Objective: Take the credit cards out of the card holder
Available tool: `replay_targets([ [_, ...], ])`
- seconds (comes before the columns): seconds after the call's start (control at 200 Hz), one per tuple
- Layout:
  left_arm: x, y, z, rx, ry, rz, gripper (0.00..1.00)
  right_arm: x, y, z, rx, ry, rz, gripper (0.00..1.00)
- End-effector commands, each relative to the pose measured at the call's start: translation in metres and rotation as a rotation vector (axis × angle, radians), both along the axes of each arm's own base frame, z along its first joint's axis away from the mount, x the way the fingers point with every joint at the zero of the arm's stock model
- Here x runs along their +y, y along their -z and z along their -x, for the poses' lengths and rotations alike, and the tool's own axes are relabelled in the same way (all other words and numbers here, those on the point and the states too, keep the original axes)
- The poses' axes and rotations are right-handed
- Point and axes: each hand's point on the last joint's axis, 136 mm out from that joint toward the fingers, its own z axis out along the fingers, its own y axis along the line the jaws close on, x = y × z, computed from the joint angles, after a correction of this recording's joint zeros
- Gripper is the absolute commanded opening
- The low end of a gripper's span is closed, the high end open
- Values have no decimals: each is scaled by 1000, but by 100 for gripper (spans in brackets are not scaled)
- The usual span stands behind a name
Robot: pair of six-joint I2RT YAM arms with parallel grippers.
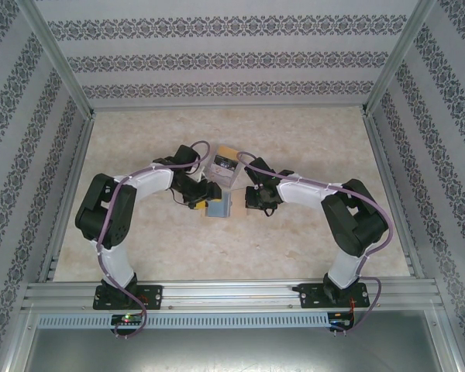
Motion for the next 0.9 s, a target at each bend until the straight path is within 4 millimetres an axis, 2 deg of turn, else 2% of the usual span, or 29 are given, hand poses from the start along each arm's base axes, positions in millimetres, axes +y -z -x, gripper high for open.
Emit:
replay_targets([
  [0.0, 2, 7, 2, 12, 24, -50, 66, -1, 1, -6, -2, 11, 9, 10],
  [0.175, 1, 10, 1, 16, 41, -53, 66, 0, 6, -4, 17, 9, 11, 11],
  [0.33, -10, 11, 5, 37, 61, 1, 57, 1, 6, -4, 19, 8, 8, 11],
  [0.894, -23, -19, 4, -8, 93, 108, 53, 2, 8, -3, 26, 6, 5, 10],
])
